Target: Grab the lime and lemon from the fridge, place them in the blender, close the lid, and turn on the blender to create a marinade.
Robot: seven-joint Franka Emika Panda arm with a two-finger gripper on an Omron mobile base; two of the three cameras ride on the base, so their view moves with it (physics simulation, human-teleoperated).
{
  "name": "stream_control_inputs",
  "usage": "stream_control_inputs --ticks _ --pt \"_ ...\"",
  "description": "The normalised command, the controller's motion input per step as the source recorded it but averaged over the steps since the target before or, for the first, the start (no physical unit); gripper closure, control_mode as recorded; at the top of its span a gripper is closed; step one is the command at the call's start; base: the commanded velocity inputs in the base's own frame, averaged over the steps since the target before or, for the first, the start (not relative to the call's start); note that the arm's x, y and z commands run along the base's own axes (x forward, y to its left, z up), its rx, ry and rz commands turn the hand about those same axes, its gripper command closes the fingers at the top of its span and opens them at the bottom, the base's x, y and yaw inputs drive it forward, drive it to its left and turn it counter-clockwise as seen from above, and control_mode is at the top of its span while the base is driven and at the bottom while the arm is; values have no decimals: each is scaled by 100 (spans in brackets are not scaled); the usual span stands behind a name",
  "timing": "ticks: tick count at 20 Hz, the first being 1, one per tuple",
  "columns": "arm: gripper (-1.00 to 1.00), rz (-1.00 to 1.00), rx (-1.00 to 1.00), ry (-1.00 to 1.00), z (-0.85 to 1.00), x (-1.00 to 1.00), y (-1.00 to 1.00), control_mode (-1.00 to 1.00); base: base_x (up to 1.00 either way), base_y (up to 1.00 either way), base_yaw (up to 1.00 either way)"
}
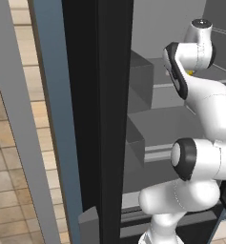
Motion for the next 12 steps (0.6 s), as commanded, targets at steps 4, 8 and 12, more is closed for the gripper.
stream_control_inputs --ticks 4,8,12 --pt "-100 3 0 0 -14 26 0 -100 0 0 0" --pt "-100 5 0 0 -18 19 0 -100 0 0 0" --pt "100 6 -1 0 -26 0 0 -100 0 0 0"
